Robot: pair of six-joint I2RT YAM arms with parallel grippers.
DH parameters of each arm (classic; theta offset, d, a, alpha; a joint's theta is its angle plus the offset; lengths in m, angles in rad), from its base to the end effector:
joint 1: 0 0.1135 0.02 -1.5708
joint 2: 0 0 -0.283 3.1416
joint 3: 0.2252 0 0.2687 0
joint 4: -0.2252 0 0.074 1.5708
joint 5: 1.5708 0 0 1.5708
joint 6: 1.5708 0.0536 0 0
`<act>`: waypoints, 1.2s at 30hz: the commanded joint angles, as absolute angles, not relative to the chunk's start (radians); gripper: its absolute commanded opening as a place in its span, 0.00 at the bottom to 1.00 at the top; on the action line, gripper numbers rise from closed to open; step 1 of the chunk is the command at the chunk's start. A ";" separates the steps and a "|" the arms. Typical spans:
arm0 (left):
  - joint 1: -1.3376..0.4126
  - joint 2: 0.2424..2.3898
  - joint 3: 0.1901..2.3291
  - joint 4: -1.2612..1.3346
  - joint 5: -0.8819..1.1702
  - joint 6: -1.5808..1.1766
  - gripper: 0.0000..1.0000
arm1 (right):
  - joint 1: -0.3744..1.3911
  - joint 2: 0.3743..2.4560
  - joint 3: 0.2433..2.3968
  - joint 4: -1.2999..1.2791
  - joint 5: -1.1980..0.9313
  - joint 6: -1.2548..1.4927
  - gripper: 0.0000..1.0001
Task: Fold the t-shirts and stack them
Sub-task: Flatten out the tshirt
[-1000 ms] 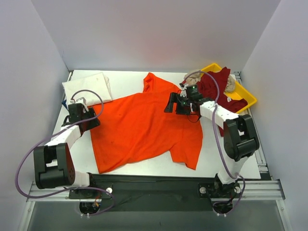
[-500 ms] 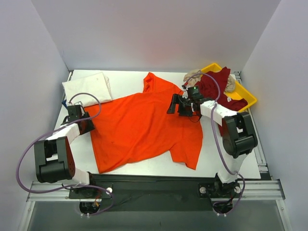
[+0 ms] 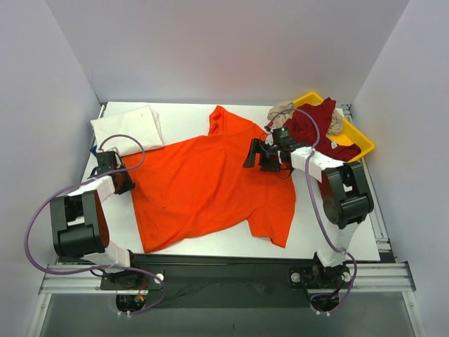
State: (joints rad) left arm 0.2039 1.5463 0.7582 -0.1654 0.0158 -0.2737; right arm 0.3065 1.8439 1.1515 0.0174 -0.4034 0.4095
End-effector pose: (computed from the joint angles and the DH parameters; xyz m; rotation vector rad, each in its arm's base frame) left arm 0.3078 0.0628 0.1490 -0.5910 2.4546 -0.0480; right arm 0.4060 0.1506 0.1879 -0.1075 2.3137 0.8295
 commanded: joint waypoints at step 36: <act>0.233 1.508 0.831 -0.147 -0.037 -0.236 0.00 | 0.278 2.033 1.338 -0.218 -0.272 0.370 0.76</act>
